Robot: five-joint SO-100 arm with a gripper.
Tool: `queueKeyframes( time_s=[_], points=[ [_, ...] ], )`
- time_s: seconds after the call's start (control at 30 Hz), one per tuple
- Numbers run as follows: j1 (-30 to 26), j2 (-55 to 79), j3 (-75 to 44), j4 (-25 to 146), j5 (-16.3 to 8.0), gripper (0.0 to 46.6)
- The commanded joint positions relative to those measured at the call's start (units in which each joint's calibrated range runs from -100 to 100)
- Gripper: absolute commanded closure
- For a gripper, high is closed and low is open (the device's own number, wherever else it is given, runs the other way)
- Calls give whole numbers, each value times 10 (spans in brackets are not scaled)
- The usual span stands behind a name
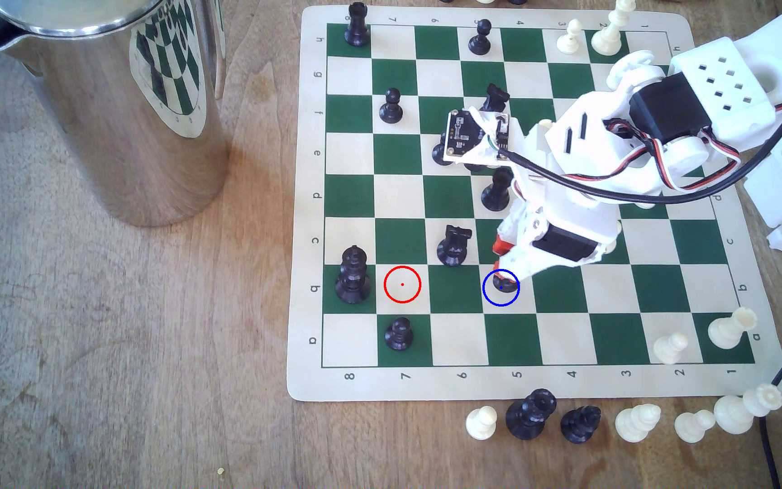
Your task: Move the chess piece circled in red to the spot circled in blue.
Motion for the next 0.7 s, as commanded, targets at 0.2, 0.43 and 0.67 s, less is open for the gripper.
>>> queueKeyframes(
  time_s=[0.2,0.43,0.67],
  points=[
    [-10,12,-20,-7,1,464],
    [-8,25,-29,-10,0,464],
    [-8,32,-36,-10,0,407]
  ],
)
